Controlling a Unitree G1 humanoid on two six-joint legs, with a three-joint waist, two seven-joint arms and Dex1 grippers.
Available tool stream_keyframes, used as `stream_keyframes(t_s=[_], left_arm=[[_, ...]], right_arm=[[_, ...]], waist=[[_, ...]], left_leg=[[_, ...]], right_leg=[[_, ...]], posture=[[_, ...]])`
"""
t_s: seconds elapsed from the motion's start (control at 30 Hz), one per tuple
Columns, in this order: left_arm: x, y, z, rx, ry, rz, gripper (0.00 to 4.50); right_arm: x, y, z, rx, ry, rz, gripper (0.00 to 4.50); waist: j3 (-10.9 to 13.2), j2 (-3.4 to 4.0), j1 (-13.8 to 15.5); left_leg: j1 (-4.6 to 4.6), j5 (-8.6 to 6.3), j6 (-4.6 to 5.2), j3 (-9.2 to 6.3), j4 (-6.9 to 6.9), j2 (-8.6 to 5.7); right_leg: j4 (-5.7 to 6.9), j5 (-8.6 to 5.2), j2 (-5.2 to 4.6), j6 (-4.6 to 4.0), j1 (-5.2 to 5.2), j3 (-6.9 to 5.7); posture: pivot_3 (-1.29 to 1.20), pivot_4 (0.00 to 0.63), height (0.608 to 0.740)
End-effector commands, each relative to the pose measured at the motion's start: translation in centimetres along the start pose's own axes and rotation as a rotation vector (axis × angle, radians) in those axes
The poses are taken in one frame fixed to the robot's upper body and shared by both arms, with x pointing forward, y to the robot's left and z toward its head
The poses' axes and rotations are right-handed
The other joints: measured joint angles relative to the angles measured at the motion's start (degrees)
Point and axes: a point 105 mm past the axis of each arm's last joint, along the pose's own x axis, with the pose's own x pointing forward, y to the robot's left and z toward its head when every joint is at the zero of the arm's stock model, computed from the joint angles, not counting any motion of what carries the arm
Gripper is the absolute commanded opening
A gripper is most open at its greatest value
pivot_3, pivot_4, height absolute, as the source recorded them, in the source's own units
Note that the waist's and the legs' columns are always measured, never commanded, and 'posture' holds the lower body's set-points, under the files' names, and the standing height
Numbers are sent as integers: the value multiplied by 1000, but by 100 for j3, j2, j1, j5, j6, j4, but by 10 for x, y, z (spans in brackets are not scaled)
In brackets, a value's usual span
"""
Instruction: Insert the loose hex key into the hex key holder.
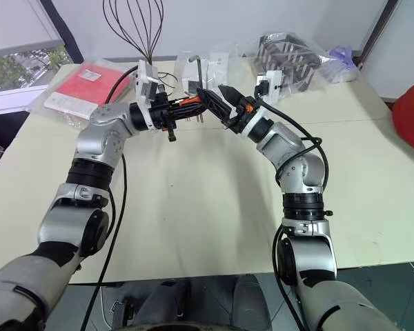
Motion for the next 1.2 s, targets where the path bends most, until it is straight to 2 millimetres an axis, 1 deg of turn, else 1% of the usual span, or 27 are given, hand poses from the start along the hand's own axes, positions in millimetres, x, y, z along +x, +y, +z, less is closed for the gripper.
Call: stream_keyframes(t_s=[0.03, 0.23, 0.33, 0.37, 0.43, 0.5, 0.6, 0.67, 0.83, 1.0, 1.1, 1.13, 1.2], left_arm=[[-1, -3, 6, 40, -8, -15, 0], [-2, -4, -3, 23, 17, -14, 0], [-1, -5, -4, 21, 19, -16, 0], [-1, -6, -5, 20, 21, -17, 0], [-1, -6, -7, 20, 29, -20, 0], [0, -7, -8, 21, 32, -22, 0], [0, -7, -8, 20, 32, -23, 0], [0, -7, -8, 20, 33, -22, 0], [0, -6, -8, 17, 35, -20, 0], [0, -6, -8, 18, 37, -23, 0], [1, -6, -7, 17, 34, -23, 0], [1, -5, -6, 12, 28, -21, 0], [1, -4, -4, 6, 19, -18, 0]], right_arm=[[1, 8, 24, -48, -71, 33, 4398], [2, 19, 28, -59, -65, 85, 4398], [2, 23, 24, -82, -39, 107, 4398], [2, 26, 22, -89, -28, 119, 4171], [2, 30, 19, -101, -8, 139, 3544], [3, 32, 18, -109, 1, 148, 2589], [2, 33, 16, -110, 9, 154, 926], [-1, 34, 15, -110, 22, 163, 71], [-8, 32, 13, -112, 48, 156, 71], [-10, 31, 11, -115, 60, 151, 71], [-10, 31, 10, -98, 59, 157, 1051], [-10, 32, 9, -97, 60, 159, 1507], [-9, 32, 9, -101, 69, 161, 2594]], waist=[[0, 0, 0], [0, 0, 1], [0, 0, 3], [0, 0, 3], [0, 0, 1], [0, 0, 1], [0, 0, 1], [0, 0, 8], [0, -1, 6], [0, -1, 5], [0, -1, 5], [0, -1, 5], [0, -1, 5]], left_leg=[[0, 0, 0, 0, 0, 0], [0, 0, 0, 0, 1, 0], [0, 0, 0, 0, 1, 0], [0, 0, 0, 0, 2, 0], [0, 0, 0, 0, 1, 0], [0, 0, 0, 0, 1, 0], [0, 0, 0, 0, 1, 0], [0, 0, 0, 0, 1, 0], [0, 0, 0, 0, 2, -1], [0, 0, 1, 0, 1, -1], [0, 0, 1, 0, 1, -1], [0, 0, 1, 0, 1, -1], [0, 0, 1, 0, 1, -1]], right_leg=[[0, 0, 0, 0, 0, 0], [0, 0, 0, 0, 0, 0], [0, 0, 0, 0, 1, 0], [0, 0, 0, 0, 1, 0], [0, 0, 0, 0, 1, 0], [0, 0, 0, 0, 0, 0], [0, 0, 0, 0, 0, 0], [0, 0, 0, 0, 0, 0], [0, 0, 0, 0, 2, 0], [0, 0, 0, 0, 2, 0], [0, 0, 0, 0, 2, 0], [0, 0, 0, 0, 2, 0], [0, 0, -1, 0, 2, 0]], posture=[[0, 150, 740], [0, 150, 740], [0, 150, 740], [0, 150, 740], [0, 150, 740], [0, 150, 740], [0, 150, 740], [0, 150, 740], [0, 150, 740], [0, 150, 740], [0, 150, 740], [0, 150, 740], [0, 150, 740]])
